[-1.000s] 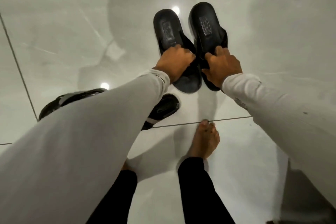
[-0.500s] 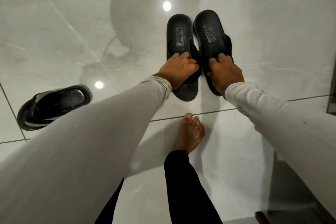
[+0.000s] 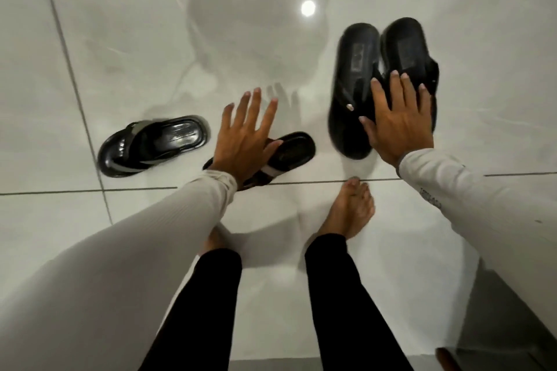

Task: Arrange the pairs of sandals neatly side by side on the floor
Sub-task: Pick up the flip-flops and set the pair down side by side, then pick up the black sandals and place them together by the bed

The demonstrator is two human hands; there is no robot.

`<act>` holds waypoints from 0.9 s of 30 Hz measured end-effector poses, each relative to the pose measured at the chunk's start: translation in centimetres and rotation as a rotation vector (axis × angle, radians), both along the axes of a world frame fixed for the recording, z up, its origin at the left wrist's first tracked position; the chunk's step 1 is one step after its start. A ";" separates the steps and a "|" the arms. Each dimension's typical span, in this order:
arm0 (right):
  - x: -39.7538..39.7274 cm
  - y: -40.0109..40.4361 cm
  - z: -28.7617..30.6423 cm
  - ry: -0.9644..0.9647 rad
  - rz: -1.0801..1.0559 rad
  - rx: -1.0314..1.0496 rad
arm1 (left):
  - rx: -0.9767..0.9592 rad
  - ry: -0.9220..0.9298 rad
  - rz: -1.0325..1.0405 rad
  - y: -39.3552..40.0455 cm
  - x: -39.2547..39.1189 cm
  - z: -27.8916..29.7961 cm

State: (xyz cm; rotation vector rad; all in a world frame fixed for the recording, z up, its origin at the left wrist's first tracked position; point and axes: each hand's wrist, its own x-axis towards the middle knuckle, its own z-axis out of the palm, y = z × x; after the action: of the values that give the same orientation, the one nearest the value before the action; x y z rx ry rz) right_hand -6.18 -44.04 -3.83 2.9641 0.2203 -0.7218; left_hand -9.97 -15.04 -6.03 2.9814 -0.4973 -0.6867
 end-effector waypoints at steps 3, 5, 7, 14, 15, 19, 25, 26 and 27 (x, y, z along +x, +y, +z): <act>-0.7 6.0 0.6 0.065 0.037 0.037 | 0.109 0.047 0.106 7.5 -1.7 1.2; -1.7 11.6 0.4 0.169 -0.003 0.120 | 0.191 0.134 0.146 13.1 -2.4 2.4; -3.1 16.0 -0.1 0.315 -0.200 0.213 | 0.267 0.195 0.068 16.7 -3.4 2.6; -6.8 28.6 -4.3 0.563 -0.914 0.337 | 0.318 0.253 -0.216 23.5 -1.6 2.0; -7.0 29.3 -4.4 0.508 -0.875 0.303 | 0.362 0.161 -0.134 22.4 -2.4 1.6; -5.8 30.1 -3.5 0.399 -0.613 0.248 | 0.110 0.464 0.370 15.0 -11.6 -1.8; -1.5 30.7 -1.9 0.327 -0.256 0.186 | 0.274 0.291 0.004 23.6 2.8 1.3; -0.7 31.0 -1.8 0.320 -0.230 0.195 | 0.248 0.290 0.044 22.9 3.1 1.3; 0.0 31.3 -1.7 0.314 -0.209 0.205 | 0.195 0.266 0.105 21.5 3.2 1.6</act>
State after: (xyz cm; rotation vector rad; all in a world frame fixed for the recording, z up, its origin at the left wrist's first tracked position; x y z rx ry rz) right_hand -6.20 -12.75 -5.54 3.0798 0.0004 -1.2640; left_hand -6.74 6.43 -4.44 2.9933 -0.2690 -1.1603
